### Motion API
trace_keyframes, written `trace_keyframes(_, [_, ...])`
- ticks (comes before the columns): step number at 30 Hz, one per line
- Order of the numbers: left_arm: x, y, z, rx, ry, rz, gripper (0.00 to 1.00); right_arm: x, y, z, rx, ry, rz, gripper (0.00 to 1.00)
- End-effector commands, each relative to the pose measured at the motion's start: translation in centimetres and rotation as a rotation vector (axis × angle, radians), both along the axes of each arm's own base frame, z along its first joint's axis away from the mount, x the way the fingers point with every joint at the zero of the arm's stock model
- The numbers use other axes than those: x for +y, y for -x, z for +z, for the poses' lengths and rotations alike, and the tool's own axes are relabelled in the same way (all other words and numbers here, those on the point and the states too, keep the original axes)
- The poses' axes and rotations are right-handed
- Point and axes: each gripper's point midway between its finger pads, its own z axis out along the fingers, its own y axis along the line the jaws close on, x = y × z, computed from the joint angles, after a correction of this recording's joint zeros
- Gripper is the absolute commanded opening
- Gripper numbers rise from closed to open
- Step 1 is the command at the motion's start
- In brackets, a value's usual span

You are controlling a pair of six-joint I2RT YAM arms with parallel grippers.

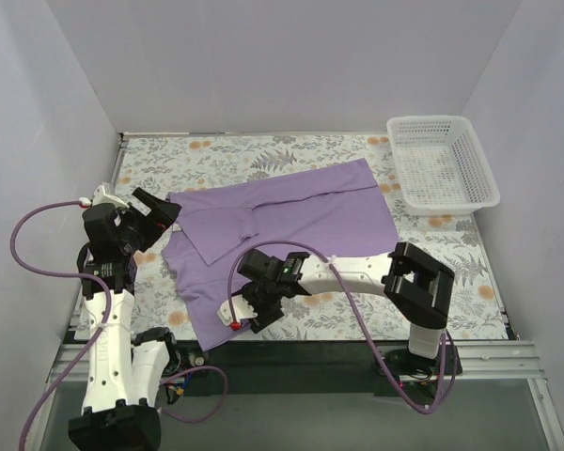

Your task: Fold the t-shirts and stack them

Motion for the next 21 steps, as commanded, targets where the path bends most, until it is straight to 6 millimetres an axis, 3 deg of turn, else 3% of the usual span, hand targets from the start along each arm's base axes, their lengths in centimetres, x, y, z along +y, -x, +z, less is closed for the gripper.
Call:
trace_keyframes(1, [0.1, 0.4, -0.1, 0.025, -0.013, 0.005, 0.84, 2.8, 0.4, -0.1, -0.067, -0.029, -0.003, 0.65])
trace_keyframes(3, [0.3, 0.4, -0.1, 0.026, -0.031, 0.013, 0.84, 3.7, 0.9, 0.0, -0.058, -0.034, -0.002, 0.64])
trace_keyframes(6, [0.4, 0.5, 0.0, 0.026, -0.052, 0.016, 0.84, 3.9, 1.5, -1.3, -0.056, -0.002, 0.003, 0.64])
trace_keyframes(11, [0.6, 0.6, 0.1, 0.023, -0.092, 0.019, 0.84, 4.3, 0.9, -3.6, -0.079, 0.053, -0.039, 0.56])
trace_keyframes(16, [1.2, 1.0, 0.4, 0.028, -0.144, 0.048, 0.83, 3.1, 1.2, -5.4, -0.064, 0.101, -0.037, 0.33])
trace_keyframes(18, [1.2, 1.1, 0.6, 0.025, -0.152, 0.049, 0.81, 2.8, 1.5, -5.0, -0.045, 0.094, -0.03, 0.16])
trace_keyframes(21, [0.6, 1.3, 0.0, 0.042, -0.119, 0.043, 0.78, 2.7, 2.1, -3.9, 0.019, 0.066, -0.025, 0.01])
